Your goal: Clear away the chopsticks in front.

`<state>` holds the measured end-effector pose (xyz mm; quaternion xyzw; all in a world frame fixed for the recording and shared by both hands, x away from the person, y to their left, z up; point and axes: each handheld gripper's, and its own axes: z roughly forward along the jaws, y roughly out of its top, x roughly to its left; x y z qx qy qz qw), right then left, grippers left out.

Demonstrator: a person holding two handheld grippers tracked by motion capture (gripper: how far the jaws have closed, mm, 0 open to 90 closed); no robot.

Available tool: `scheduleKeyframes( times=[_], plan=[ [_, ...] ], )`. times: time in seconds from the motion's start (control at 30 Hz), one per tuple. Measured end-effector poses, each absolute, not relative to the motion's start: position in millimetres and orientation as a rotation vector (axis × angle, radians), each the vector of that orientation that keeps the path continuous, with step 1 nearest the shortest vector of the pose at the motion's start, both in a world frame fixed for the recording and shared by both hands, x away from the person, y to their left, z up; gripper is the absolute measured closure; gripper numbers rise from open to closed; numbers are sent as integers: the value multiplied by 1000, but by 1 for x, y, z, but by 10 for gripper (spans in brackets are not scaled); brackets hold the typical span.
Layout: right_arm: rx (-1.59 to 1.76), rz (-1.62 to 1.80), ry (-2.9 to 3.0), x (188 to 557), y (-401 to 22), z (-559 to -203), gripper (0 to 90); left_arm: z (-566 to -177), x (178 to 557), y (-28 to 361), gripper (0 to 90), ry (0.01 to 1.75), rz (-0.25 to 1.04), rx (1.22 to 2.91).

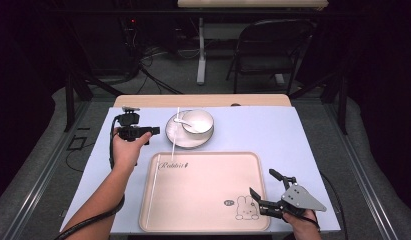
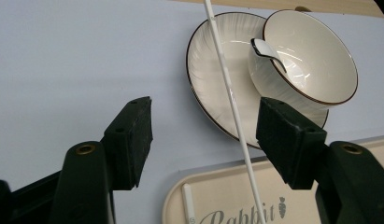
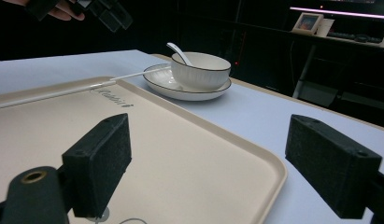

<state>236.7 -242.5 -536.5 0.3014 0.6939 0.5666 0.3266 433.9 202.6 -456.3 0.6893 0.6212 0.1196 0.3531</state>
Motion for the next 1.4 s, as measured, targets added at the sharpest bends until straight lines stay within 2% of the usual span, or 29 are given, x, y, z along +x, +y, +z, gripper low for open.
scheduleKeyframes(
  times=[0.63,1.07,1.4],
  plan=[
    [793,1488,1817,237,-243,-537,139,-443,466,211,399,1672,355,1763],
    [791,1492,1818,237,-243,-536,139,-451,485,219,463,1736,326,1732],
    [794,1495,1815,237,-243,-536,139,-460,492,206,501,1729,323,1716]
  ],
)
